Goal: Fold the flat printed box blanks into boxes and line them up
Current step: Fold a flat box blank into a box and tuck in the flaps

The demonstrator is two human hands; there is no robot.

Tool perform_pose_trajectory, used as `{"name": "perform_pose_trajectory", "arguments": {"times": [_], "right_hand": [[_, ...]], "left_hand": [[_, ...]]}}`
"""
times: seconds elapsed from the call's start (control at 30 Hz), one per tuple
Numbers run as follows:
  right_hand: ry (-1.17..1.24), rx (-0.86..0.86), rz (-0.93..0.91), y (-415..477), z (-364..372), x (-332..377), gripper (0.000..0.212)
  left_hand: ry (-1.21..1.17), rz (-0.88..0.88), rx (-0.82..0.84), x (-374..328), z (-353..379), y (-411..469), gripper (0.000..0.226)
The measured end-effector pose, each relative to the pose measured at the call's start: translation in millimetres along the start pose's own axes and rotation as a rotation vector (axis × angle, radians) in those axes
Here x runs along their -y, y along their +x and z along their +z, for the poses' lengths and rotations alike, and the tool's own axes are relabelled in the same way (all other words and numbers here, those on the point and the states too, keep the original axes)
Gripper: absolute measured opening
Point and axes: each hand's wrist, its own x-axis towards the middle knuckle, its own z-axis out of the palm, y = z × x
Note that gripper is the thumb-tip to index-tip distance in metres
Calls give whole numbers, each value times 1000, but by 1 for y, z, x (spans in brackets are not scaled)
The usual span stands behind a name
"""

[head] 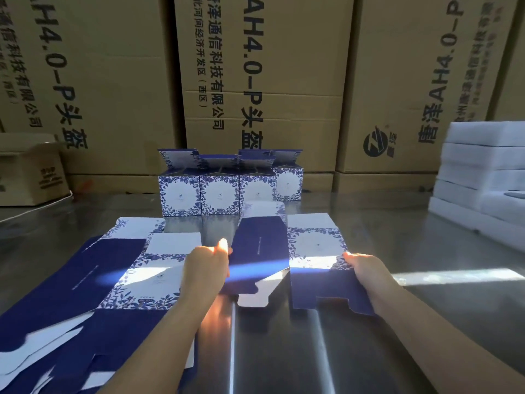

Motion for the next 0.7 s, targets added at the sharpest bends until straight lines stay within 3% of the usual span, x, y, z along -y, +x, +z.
{"name": "perform_pose_trajectory", "arguments": {"times": [0.1, 0.17, 0.4, 0.57, 0.7], "right_hand": [[-37, 35, 15, 0, 0, 2, 26], [-10, 54, -4, 0, -1, 0, 24], [87, 108, -57, -4, 0, -1, 21], [96, 91, -69, -1, 5, 2, 22], [197, 16, -22, 1, -1, 7, 21]], "left_hand": [[74, 46, 84, 7, 3, -1, 40], [91, 79, 90, 11, 3, -1, 43], [-76, 78, 10, 11, 6, 3, 52], [-414, -16, -87, 16, 5, 6, 69], [-454, -60, -50, 17, 2, 9, 57]]}}
